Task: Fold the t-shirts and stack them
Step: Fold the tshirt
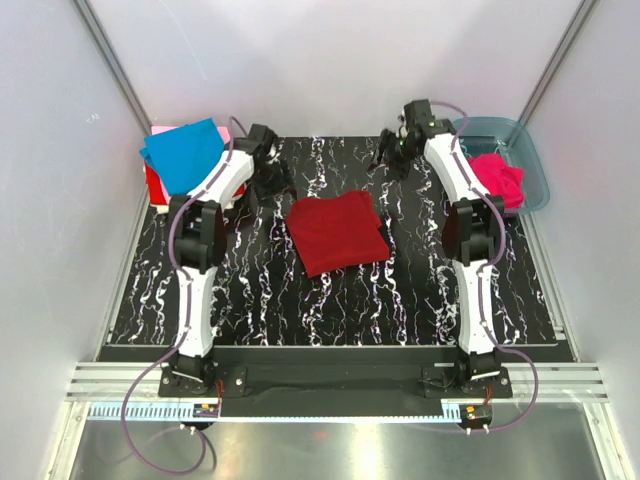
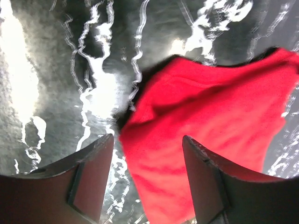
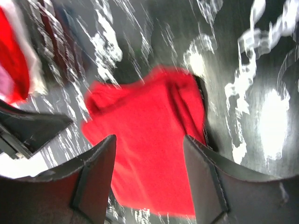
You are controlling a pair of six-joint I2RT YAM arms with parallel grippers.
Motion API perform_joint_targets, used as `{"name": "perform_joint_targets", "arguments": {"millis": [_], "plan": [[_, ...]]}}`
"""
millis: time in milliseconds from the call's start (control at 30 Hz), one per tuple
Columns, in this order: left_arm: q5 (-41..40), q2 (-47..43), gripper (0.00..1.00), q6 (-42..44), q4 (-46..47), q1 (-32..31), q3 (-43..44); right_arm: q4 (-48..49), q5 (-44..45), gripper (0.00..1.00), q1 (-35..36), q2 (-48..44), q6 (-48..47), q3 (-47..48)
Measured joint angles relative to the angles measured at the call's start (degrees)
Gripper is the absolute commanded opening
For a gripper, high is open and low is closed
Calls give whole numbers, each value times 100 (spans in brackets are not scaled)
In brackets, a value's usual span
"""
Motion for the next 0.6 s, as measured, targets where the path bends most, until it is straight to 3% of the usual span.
{"name": "perform_joint_targets", "arguments": {"millis": [233, 433, 600], "plan": [[61, -1650, 70, 20, 723, -166, -2079, 1285, -17, 69, 20, -2688, 162, -4621], [46, -3246, 67, 24, 1661, -254, -3543, 2588, -83, 70, 31, -4699, 323, -6852], [59, -3121, 66, 28, 2208, -232, -4186, 3792, -323, 70, 39, -5593, 522, -8649]]}}
